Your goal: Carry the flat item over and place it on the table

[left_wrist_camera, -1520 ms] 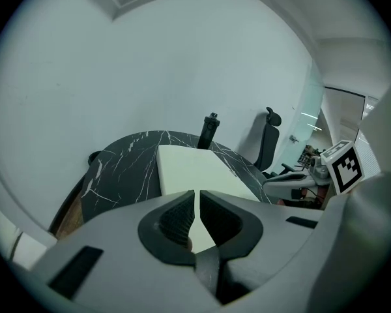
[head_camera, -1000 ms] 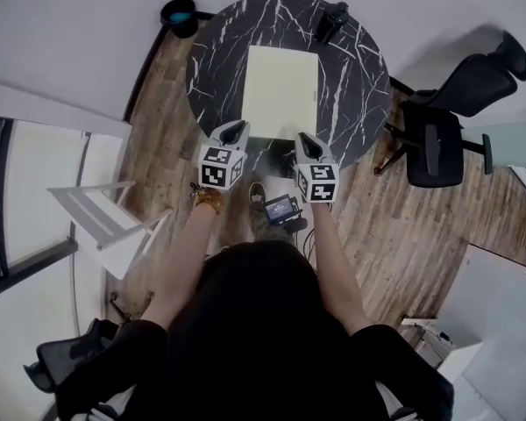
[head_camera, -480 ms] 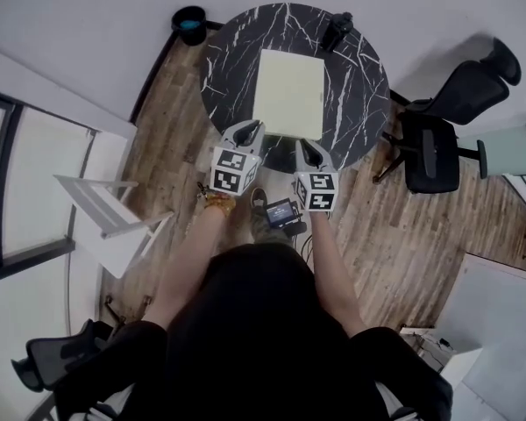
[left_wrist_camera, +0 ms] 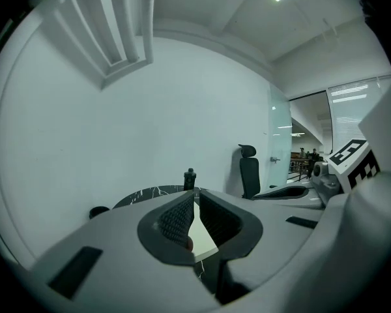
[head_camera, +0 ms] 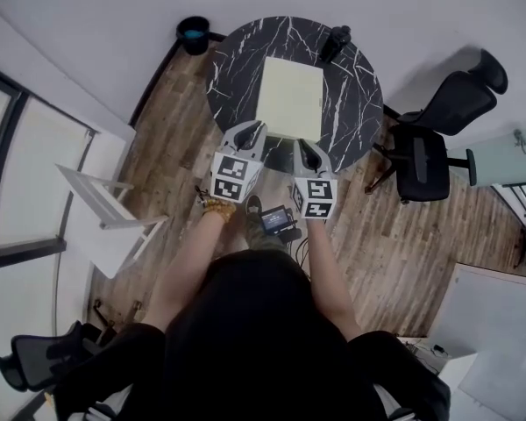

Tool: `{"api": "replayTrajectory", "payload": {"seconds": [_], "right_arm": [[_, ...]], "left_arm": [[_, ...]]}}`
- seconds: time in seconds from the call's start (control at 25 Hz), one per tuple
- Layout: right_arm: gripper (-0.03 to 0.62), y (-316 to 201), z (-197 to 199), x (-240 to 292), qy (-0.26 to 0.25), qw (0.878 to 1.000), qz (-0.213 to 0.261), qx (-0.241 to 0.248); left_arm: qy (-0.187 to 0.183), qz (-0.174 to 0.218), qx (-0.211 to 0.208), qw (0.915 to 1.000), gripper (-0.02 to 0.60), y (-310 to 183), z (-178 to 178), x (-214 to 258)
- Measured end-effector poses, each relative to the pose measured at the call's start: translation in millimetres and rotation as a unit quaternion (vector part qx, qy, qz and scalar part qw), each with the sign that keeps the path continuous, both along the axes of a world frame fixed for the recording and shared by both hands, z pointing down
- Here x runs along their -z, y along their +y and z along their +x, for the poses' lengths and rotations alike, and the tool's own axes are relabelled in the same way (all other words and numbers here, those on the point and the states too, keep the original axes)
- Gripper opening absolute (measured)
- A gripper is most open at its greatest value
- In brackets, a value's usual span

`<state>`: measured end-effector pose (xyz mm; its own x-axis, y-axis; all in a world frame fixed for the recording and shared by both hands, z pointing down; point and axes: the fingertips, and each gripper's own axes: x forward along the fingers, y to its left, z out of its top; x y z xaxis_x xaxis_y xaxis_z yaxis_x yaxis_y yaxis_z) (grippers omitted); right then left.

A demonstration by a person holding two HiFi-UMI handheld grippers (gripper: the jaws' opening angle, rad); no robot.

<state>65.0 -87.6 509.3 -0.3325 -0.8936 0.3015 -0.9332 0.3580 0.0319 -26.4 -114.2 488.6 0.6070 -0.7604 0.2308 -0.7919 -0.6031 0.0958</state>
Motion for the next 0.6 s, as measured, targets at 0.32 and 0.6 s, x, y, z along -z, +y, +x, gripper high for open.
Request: {"api": "replayTrajectory", "payload": {"seconds": [0.32,0.6], "right_arm": [[0.017,46,-20,49,0.005,0.998,0.056,0.012],[0.015,104,-40,76,0.009,0.995,0.095,0.006]], "left_arm": [[0.006,0.037,-0.008,0.9993,0.028,50,-13,32],[0.004,0.066,-0.021,0.9976,0.011,114,-31,59]]}}
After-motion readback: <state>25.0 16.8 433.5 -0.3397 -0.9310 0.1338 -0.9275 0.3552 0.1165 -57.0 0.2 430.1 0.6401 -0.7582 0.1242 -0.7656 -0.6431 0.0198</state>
